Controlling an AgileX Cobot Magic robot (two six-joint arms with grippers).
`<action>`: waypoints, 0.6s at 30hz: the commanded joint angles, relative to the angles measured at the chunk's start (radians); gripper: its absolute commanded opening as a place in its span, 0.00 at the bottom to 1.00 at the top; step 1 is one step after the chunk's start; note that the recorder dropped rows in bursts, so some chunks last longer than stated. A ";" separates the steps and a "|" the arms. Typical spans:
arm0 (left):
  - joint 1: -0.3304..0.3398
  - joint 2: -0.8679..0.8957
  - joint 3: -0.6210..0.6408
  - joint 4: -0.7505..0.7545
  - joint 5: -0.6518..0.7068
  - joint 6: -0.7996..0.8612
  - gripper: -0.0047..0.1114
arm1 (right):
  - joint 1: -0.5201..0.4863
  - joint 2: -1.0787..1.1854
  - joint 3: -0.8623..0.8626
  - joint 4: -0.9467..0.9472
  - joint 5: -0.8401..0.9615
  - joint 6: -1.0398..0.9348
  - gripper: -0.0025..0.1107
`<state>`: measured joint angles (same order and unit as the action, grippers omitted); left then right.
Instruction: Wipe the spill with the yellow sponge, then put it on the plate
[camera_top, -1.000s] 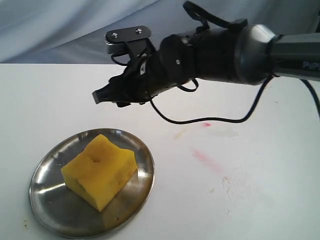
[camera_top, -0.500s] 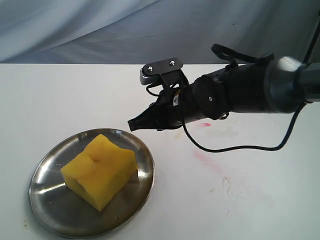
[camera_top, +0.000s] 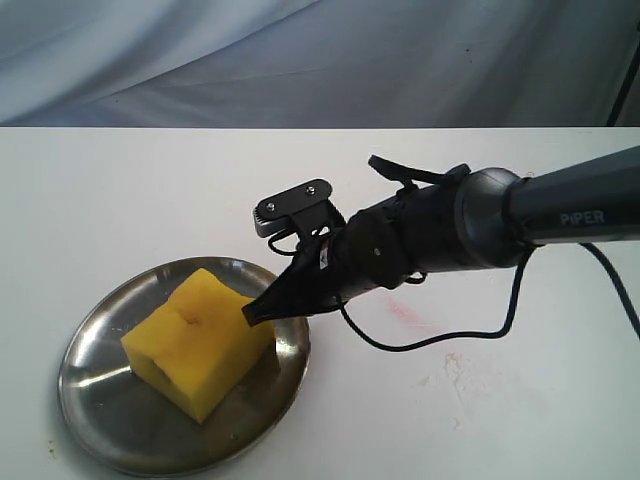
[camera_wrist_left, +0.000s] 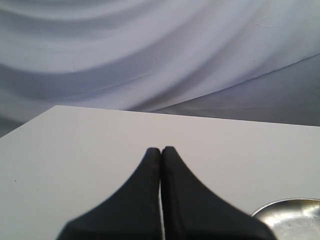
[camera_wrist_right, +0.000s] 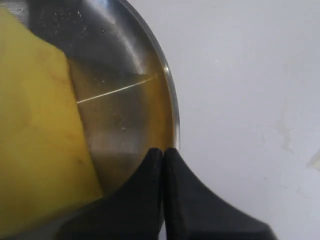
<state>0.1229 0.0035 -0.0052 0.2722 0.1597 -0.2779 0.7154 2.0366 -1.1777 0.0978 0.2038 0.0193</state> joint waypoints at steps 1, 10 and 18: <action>-0.005 -0.004 0.005 0.001 -0.001 -0.001 0.04 | 0.020 -0.002 0.001 -0.002 -0.005 -0.019 0.02; -0.005 -0.004 0.005 0.001 -0.001 -0.006 0.04 | 0.043 0.006 0.001 -0.002 -0.005 -0.019 0.02; -0.005 -0.004 0.005 0.001 -0.001 -0.001 0.04 | 0.042 0.033 0.001 -0.002 -0.030 -0.019 0.02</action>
<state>0.1229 0.0035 -0.0052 0.2722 0.1597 -0.2779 0.7579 2.0706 -1.1777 0.0978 0.1999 0.0113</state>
